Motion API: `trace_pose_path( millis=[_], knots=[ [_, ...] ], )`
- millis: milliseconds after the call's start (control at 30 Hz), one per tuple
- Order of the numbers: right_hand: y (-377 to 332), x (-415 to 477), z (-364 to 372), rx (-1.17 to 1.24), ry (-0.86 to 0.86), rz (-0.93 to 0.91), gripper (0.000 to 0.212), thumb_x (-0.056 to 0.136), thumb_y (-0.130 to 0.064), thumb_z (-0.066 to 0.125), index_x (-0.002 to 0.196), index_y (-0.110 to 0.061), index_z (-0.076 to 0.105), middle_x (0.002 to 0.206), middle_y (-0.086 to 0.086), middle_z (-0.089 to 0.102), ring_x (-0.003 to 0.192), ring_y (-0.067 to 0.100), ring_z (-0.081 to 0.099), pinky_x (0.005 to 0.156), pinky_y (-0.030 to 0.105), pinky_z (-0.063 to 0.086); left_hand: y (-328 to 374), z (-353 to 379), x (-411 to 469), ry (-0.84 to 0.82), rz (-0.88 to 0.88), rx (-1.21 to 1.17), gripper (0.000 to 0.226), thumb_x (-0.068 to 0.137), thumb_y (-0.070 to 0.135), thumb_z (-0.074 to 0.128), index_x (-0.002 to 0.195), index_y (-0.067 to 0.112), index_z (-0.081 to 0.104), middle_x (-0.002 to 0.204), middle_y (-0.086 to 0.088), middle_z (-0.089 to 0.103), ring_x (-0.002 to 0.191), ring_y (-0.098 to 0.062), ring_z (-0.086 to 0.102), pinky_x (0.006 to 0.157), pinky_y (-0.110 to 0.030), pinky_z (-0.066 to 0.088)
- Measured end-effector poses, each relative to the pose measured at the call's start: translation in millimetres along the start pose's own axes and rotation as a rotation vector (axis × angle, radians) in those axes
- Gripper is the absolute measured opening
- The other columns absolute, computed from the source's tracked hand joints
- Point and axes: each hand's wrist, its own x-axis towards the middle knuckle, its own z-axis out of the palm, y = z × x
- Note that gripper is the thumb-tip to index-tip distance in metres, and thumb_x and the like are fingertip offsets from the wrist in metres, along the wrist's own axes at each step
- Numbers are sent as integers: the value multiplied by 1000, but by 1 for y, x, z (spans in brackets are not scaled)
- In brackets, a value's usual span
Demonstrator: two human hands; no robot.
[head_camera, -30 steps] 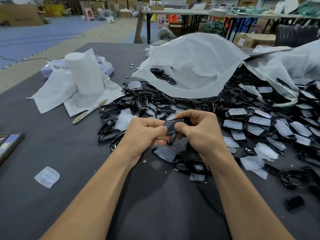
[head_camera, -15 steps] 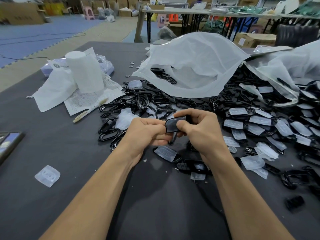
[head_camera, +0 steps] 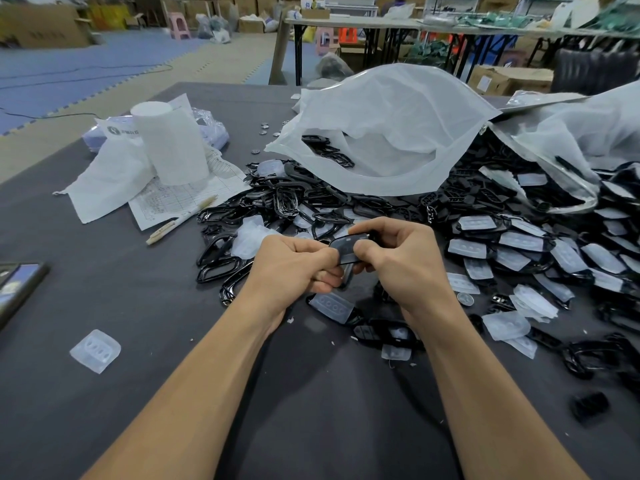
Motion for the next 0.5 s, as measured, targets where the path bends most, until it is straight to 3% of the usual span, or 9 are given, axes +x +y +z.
trace_pose_path(
  millis=[200,367,500],
  knots=[
    [0,1,1,0,-10,8,27,86,2,68,84,-21,81,75,10,77,74,39,71,79,62,58,0,-1,0,0,4,4,21,88,4,74,69,11,81,68,-13,73,55,-15,66,54,-20,55],
    [-1,1,0,19,-16,20,30,85,3,64,84,-21,81,74,12,76,64,23,70,80,60,60,1,0,-1,11,-7,1,23,88,5,76,67,11,81,67,-13,73,54,-15,67,52,-19,55],
    [0,0,0,25,-23,13,27,84,1,66,85,-21,81,70,9,76,63,20,69,81,59,60,2,1,-1,32,-7,-3,20,88,5,78,68,9,80,67,-13,73,53,-14,67,51,-19,54]
  ],
)
